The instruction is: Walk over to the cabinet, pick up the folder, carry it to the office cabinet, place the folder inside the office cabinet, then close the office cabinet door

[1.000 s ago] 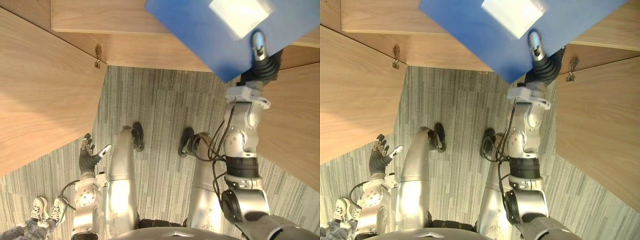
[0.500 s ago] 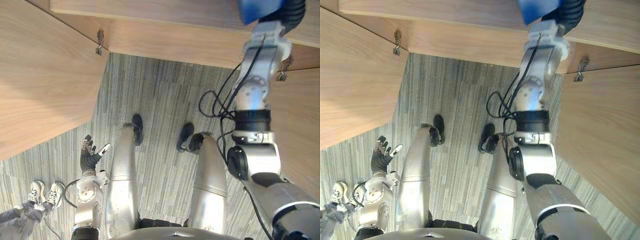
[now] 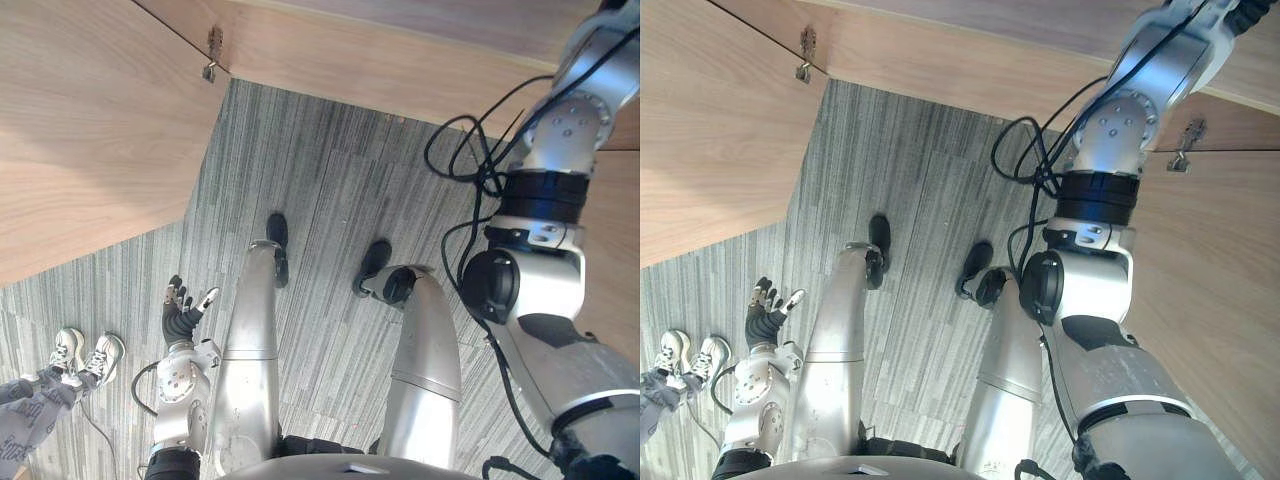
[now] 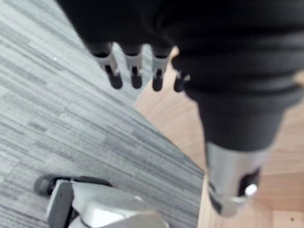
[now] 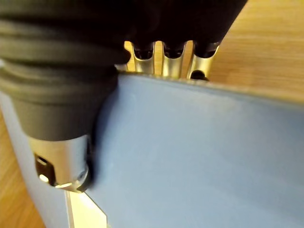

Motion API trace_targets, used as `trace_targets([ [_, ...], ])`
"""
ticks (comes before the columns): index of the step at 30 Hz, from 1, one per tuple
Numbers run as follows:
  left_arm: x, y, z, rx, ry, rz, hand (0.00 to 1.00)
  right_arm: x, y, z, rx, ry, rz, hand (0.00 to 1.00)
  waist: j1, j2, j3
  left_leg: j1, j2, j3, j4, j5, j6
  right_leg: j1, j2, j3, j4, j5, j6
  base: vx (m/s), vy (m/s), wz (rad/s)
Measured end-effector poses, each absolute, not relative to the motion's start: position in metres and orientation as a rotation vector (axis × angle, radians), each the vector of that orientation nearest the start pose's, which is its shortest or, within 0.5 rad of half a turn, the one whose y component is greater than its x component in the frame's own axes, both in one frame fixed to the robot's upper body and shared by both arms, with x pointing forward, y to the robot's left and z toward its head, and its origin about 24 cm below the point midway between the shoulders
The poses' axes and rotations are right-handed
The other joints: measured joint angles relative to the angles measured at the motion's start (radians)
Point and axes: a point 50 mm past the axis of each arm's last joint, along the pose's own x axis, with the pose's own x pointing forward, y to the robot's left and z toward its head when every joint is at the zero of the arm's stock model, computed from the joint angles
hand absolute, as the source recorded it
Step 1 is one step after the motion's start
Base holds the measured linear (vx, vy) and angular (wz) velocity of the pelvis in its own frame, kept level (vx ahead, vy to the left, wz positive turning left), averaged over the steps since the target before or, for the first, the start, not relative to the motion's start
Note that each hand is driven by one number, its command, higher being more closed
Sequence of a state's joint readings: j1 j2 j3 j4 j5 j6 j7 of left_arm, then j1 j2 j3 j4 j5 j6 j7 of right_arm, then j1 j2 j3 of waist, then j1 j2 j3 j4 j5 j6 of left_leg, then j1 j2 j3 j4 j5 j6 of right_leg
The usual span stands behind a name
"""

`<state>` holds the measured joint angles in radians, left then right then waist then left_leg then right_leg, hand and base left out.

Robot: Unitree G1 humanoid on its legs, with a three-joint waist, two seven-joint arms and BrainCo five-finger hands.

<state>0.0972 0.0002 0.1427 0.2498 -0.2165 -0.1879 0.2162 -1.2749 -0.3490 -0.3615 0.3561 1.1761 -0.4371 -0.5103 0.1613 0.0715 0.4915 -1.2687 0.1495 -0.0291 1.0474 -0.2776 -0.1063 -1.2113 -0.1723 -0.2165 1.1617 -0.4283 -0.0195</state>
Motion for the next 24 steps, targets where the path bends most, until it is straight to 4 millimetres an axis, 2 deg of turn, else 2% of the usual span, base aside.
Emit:
trace_targets([
  [6, 0.216, 0.202, -0.021, -0.193, 0.155, 0.439, 0.00, 0.325, -0.252, 0.388, 1.451, -0.999, -0.190, 0.00, 0.001, 0.000, 0.000, -0.004, -0.001, -0.013, -0.028, 0.026, -0.010, -0.002, 0.001, -0.021, -0.011, 0.008, -0.014, -0.02, -0.006, 0.06],
  [10, 0.216, 0.202, -0.021, -0.192, 0.156, 0.439, 0.00, 0.324, -0.258, 0.399, 1.340, -0.997, -0.191, 0.00, -0.001, -0.001, -0.001, -0.006, -0.001, -0.016, -0.049, 0.045, -0.010, -0.003, 0.001, -0.030, -0.025, 0.018, -0.031, -0.02, 0.006, 0.03],
  [15, 0.216, 0.203, -0.022, -0.201, 0.156, 0.437, 0.00, 0.328, -0.266, 0.401, 1.248, -0.972, -0.202, 0.00, -0.006, -0.001, -0.003, -0.015, 0.000, -0.028, -0.058, 0.059, -0.010, -0.006, 0.001, -0.046, -0.030, 0.024, -0.041, -0.01, 0.005, 0.02],
  [24, 0.213, 0.209, -0.030, -0.198, 0.200, 0.454, 0.00, 0.339, -0.267, 0.395, 1.218, -0.925, -0.219, 0.00, -0.031, -0.003, -0.005, -0.015, 0.007, -0.025, -0.060, 0.067, -0.014, -0.009, 0.006, -0.047, -0.035, 0.037, -0.050, 0.00, 0.007, -0.02],
])
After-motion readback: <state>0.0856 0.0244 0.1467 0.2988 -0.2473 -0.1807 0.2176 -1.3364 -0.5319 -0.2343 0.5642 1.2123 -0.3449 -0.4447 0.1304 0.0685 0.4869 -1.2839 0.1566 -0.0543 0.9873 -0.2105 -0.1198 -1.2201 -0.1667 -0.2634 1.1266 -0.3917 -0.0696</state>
